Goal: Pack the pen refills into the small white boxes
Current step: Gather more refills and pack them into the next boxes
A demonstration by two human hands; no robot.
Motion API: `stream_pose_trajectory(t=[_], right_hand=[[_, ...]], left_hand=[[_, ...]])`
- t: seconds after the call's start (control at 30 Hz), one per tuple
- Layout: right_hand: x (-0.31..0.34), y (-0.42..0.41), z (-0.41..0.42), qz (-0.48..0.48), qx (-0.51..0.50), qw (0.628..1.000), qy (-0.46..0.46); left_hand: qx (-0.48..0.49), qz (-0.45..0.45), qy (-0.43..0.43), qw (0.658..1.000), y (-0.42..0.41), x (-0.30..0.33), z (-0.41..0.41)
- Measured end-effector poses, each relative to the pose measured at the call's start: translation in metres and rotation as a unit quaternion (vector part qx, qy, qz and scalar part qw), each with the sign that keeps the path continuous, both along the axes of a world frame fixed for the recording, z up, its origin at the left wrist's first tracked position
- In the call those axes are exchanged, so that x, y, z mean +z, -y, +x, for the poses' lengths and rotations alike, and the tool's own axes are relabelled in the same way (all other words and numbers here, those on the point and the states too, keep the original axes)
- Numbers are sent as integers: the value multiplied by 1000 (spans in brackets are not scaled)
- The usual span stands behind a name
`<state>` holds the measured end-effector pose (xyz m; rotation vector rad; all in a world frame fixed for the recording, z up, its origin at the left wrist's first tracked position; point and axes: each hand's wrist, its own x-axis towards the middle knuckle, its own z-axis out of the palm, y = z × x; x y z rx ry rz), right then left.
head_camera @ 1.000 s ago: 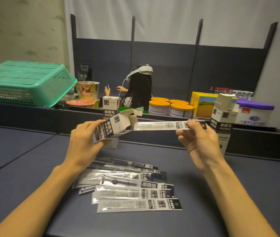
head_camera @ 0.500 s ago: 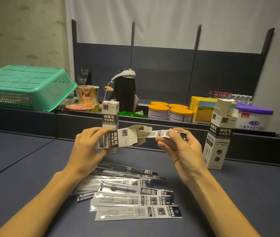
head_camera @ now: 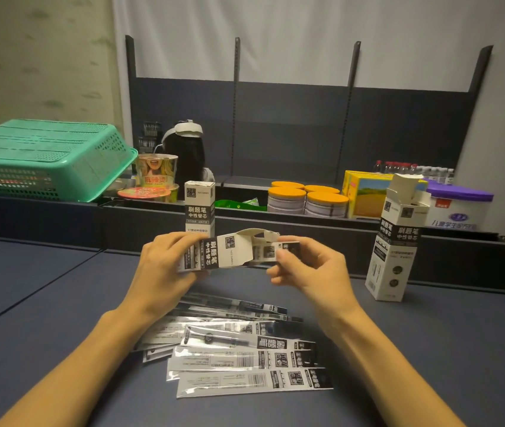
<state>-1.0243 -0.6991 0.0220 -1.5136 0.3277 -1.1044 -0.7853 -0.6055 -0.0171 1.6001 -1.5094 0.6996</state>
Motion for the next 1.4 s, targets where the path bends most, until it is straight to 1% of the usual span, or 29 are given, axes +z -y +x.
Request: stream_pose_trajectory(t=[0.13,0.23,0.37,0.53,0.67,0.9,1.03,1.13,1.27,1.33,1.4], right_hand=[[-4,-5,6,-14,-5,1000,-14],[-7,-3,8,-53,-35,998,-14],[-11,0,9,-99,-66,992,-42],[-17,-4,15,-109,-41,991,-72],[-14,-3,14,-85,-69,993,-45],[-20,-5,17,-131,-52,987,-79],[-19,-6,18,-146,-81,982,-83],[-20,-6,18,-187,-102,970,-115],[-23,-8,19,-228,-80,955,-173],[-21,-7,18,-226,-80,955,-174],[-16,-2,15,-200,-92,964,-150]], left_hand=[[-3,2,12,1000,-2,-2,-1],[4,-4,5,1000,-2,-1,-1],[9,-6,7,1000,-2,0,-3],[4,7,34,999,-2,-3,-6],[17,1,19,1000,-2,-2,-3],[2,15,21,1000,-1,-3,-8],[4,10,11,1000,-2,-3,-5],[9,4,4,1000,-3,-2,-5],[9,4,8,1000,-3,-2,-6],[10,2,4,1000,-3,-1,-6],[13,-2,-1,1000,-3,1,-4]])
